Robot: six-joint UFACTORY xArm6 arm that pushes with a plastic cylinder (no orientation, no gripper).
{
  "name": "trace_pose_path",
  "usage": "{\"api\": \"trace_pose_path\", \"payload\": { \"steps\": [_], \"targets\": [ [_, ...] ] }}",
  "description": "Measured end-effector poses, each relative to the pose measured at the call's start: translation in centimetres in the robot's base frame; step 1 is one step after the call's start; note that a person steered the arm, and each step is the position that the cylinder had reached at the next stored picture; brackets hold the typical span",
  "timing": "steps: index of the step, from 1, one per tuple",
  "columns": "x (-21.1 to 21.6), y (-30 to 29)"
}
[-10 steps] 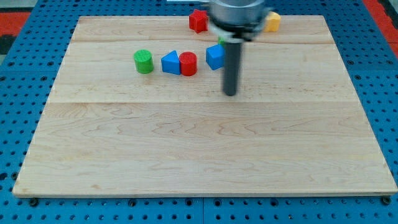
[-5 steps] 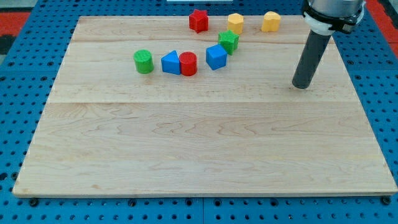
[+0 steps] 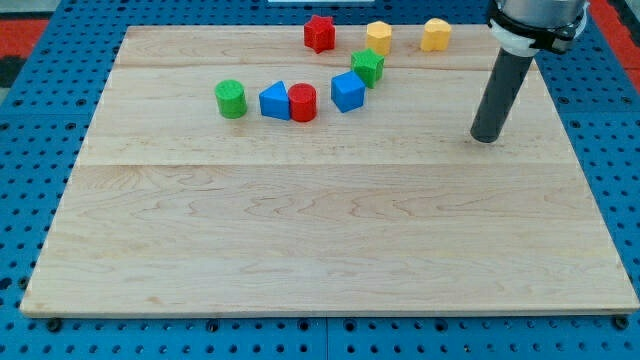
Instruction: Move the green star slightly to the right
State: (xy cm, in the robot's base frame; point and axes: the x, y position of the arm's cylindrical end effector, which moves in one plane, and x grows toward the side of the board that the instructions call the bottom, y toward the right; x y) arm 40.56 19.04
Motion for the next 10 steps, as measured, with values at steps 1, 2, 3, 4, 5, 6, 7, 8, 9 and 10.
{"api": "trace_pose_path", "payload": {
  "steps": [1,2,3,4,5,6,7,8,9,10],
  "targets": [
    [1.0,-11.2],
    [1.6,-27.7],
    [-1.5,-39.8],
    [-9.7,-38.1],
    [-12.9,-29.3],
    [-13.0,-18.8],
    [-13.0,-14.9],
    [-12.3,-13.8],
    [-11.9,-14.9],
    [-11.9,-17.4]
  ]
}}
